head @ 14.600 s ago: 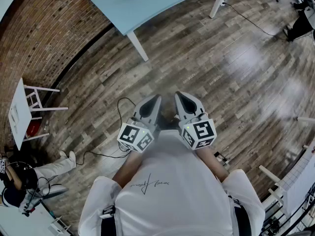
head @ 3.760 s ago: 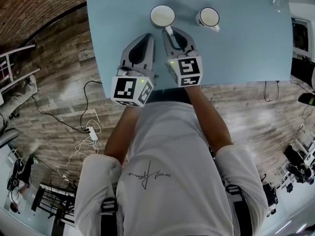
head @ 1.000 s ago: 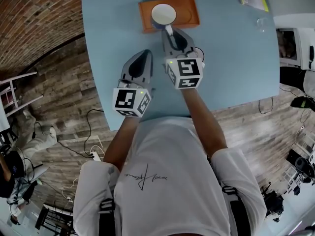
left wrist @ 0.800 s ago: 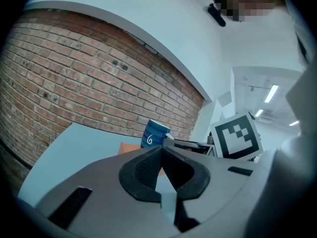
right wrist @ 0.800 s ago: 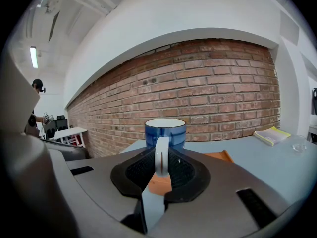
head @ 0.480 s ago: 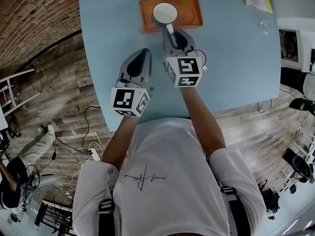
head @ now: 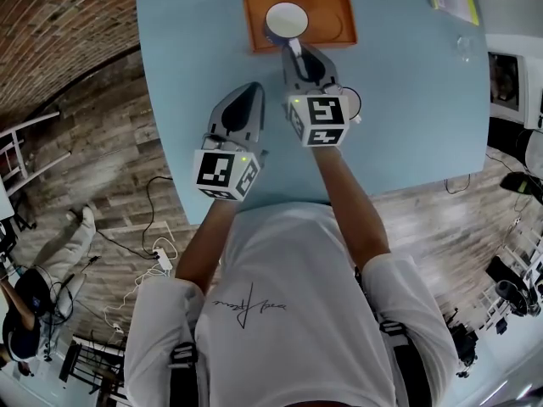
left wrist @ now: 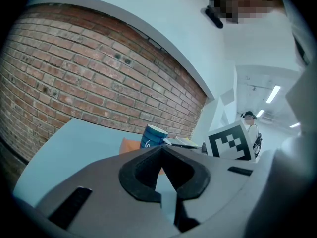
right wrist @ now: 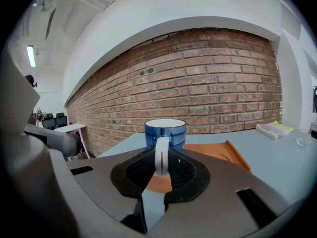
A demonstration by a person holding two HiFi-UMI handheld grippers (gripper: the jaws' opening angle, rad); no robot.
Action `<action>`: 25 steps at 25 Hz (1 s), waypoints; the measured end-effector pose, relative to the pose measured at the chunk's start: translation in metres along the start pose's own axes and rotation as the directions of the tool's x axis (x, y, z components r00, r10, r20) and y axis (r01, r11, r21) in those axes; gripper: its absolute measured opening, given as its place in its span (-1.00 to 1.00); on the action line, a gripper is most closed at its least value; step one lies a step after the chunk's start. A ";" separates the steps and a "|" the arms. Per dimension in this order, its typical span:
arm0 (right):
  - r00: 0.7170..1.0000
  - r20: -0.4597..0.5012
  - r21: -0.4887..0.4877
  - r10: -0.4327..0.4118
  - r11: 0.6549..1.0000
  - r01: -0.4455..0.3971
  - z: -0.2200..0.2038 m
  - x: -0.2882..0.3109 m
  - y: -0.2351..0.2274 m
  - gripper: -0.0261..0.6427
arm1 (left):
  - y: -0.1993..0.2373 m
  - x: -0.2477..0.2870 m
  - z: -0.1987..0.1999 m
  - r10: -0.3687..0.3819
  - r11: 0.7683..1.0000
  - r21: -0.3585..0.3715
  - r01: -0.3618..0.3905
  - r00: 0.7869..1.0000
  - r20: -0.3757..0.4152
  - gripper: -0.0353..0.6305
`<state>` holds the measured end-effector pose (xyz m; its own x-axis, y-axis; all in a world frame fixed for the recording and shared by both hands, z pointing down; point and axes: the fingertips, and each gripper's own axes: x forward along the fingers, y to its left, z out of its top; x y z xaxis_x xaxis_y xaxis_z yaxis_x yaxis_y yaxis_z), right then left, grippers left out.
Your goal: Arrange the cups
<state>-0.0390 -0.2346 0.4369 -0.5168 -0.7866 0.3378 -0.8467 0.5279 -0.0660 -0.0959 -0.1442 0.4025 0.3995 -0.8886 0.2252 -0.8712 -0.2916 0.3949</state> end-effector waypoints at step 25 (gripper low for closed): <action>1.000 0.017 -0.041 -0.012 0.999 0.012 -0.012 0.013 0.002 -0.72 | 0.013 -0.002 -0.008 0.019 1.000 -0.014 -0.019 1.000 -0.020 -0.87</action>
<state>-0.0457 -0.2397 0.4527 -0.5089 -0.7981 0.3225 -0.8472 0.5308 -0.0232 -0.1061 -0.1429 0.4147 0.3888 -0.8865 0.2508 -0.8747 -0.2697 0.4027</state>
